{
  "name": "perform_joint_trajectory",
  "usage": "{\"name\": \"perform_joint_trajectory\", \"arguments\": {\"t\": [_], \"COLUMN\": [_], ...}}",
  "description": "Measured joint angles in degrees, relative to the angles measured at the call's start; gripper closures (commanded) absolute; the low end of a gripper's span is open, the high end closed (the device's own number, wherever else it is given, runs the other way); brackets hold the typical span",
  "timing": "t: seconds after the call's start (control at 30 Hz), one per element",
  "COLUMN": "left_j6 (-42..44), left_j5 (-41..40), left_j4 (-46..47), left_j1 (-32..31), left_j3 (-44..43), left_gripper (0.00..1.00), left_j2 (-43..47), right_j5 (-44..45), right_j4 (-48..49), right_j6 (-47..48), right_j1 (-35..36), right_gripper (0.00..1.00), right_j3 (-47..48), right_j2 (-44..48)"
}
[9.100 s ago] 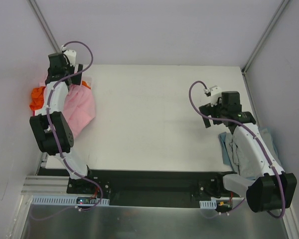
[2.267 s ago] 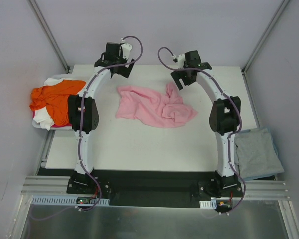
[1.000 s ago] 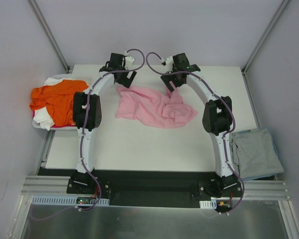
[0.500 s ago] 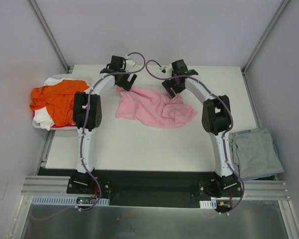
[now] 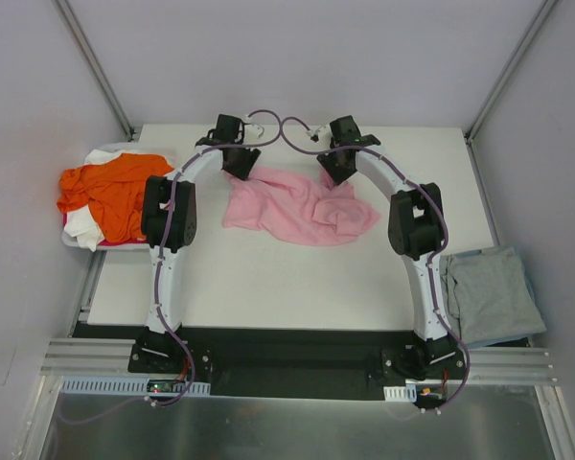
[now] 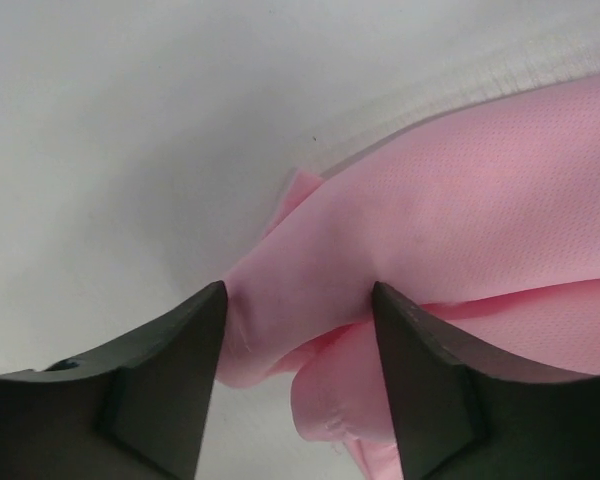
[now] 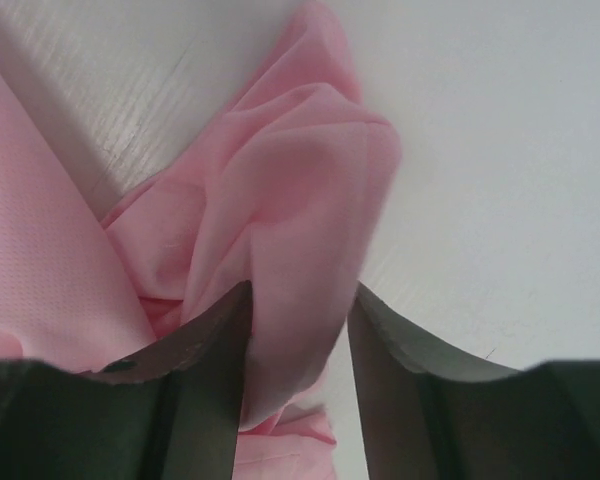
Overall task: Fold and stack the t-shirts
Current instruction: Flatten the tshirt out
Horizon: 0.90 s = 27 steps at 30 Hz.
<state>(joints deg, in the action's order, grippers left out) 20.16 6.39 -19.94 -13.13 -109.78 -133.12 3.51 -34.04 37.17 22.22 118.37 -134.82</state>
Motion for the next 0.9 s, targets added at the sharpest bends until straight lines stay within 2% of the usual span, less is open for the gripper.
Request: {"name": "perform_joint_trajectory", "arguments": {"t": [0.03,0.1,0.13,0.2,0.23,0.63,0.9], "left_j6": [-0.02,0.00,0.11,0.15,0.13,0.26,1.79], "left_j5": [0.07,0.22,0.24,0.35,0.39,-2.34,-6.75], "left_j4": [-0.02,0.00,0.04,0.02,-0.02,-0.02,-0.24], "left_j1": [-0.02,-0.04,-0.04,-0.04,-0.04,-0.07,-0.04], "left_j3": [0.02,0.04,0.02,0.02,0.02,-1.97,-6.19], "left_gripper": [0.60,0.68,0.81,0.98,1.00,1.00,1.00], "left_j2": [0.00,0.00,0.00,0.00,0.00,0.35,6.05], "right_j5": [0.17,0.31,0.35,0.57,0.72,4.11,10.08], "right_j4": [0.00,0.02,0.02,0.04,0.07,1.05,-0.61], "right_j6": [0.00,0.33,0.37,0.42,0.39,0.90,3.50], "right_j1": [0.00,0.00,0.02,0.02,0.02,0.00,-0.11], "right_gripper": [0.74,0.89,0.99,0.99,0.99,0.99,0.99], "right_j3": [0.00,0.00,0.00,0.00,0.00,-3.45,-0.68], "right_j2": [0.00,0.00,0.00,0.00,0.00,1.22,9.16]}}
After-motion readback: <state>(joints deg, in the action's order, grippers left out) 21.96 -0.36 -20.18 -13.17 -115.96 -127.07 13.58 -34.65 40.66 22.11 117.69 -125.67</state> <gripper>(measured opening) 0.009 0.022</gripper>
